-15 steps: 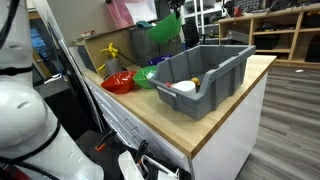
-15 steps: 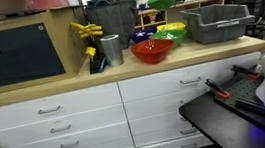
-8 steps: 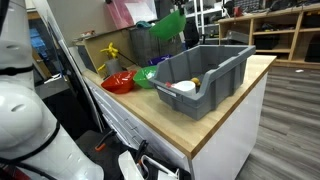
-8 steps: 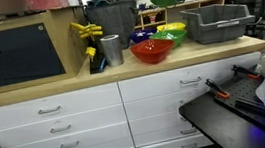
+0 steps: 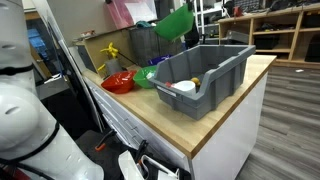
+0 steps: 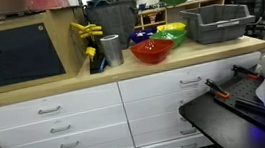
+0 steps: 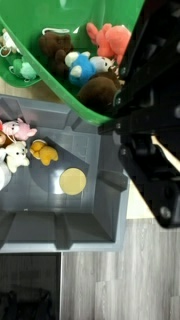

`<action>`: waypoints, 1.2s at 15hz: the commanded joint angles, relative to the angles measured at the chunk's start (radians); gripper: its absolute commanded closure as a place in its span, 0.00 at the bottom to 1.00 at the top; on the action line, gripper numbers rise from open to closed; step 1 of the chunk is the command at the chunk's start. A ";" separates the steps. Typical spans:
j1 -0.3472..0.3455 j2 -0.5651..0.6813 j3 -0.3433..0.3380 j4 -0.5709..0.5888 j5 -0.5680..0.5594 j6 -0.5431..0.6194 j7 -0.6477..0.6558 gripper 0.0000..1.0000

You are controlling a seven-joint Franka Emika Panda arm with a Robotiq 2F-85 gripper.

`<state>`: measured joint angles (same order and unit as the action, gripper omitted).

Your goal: Pour the contents from the left green bowl into the grey trailer

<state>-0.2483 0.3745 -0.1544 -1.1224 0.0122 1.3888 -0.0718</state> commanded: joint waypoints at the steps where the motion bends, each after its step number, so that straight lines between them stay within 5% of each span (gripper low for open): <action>1: 0.012 -0.082 -0.009 -0.071 -0.081 0.033 -0.034 0.99; 9: -0.013 -0.202 -0.010 -0.207 -0.175 0.056 -0.025 0.99; 18: -0.065 -0.345 -0.050 -0.436 -0.188 0.214 0.007 0.99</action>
<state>-0.3073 0.1160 -0.1954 -1.4340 -0.1515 1.5413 -0.0763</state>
